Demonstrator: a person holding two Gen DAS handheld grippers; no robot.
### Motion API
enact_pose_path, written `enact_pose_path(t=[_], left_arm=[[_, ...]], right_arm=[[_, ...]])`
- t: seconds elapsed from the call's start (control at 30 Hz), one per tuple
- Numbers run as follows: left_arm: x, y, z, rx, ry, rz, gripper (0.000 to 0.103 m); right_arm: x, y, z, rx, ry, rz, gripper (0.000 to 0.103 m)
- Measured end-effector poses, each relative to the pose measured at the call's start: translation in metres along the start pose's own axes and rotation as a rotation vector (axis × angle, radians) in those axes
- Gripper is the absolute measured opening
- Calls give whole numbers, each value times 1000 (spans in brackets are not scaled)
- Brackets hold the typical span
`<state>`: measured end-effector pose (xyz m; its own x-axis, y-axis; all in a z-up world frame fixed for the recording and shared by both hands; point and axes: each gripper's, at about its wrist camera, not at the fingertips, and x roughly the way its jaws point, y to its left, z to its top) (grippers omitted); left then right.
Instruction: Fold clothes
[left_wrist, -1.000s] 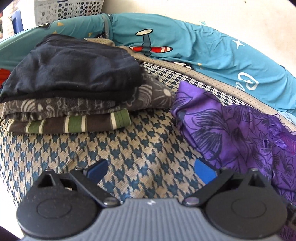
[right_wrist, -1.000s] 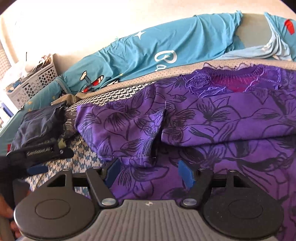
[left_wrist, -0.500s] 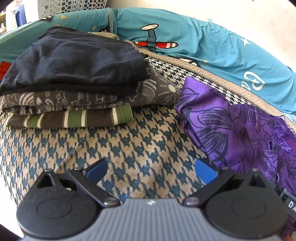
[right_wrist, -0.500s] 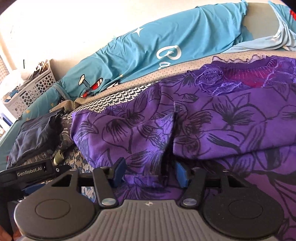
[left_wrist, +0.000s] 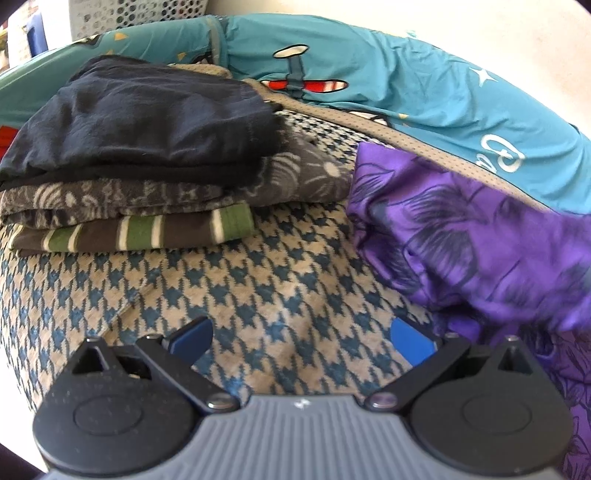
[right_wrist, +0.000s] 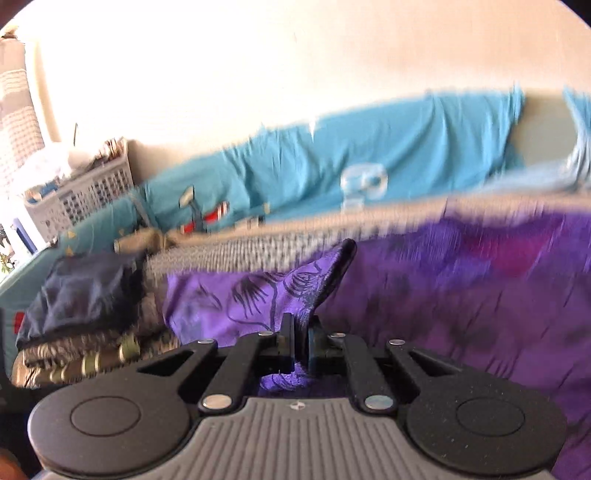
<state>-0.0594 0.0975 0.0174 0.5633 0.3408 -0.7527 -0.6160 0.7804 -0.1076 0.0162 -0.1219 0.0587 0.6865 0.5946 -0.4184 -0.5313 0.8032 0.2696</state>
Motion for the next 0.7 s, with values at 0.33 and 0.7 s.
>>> enact_pose_path(t=[0.33, 0.7], left_arm=[[-9, -42, -14, 102, -17, -63, 103], [-11, -78, -29, 164, -2, -124, 103]], right_arm=[[-54, -42, 47, 5, -204, -144, 7], [-93, -124, 50, 91, -227, -359, 7]])
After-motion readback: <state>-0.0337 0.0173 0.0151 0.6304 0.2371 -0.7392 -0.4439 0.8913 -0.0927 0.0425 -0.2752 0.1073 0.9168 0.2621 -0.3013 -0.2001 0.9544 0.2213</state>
